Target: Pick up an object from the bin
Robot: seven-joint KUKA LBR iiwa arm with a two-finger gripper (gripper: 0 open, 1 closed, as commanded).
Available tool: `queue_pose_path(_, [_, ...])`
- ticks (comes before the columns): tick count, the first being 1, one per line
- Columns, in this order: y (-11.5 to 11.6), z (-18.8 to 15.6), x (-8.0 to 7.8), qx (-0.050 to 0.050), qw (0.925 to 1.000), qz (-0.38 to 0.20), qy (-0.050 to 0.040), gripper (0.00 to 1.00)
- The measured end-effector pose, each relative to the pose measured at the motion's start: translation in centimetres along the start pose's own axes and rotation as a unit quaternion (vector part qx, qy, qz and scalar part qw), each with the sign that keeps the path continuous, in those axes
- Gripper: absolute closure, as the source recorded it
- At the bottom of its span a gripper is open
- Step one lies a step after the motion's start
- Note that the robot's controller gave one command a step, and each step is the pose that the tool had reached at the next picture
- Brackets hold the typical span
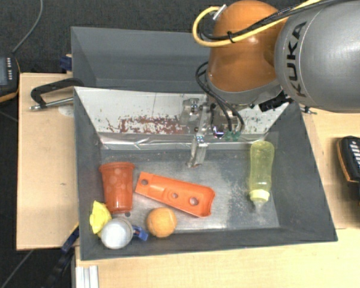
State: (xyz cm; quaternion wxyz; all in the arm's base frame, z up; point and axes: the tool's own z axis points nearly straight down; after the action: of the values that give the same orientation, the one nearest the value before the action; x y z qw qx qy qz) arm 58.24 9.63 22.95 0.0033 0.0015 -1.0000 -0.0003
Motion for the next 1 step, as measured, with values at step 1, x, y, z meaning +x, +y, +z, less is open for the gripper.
queue_pose_path(1, [-0.06,-0.51,-0.14,-0.001,1.0,0.001,-0.0045,0.0])
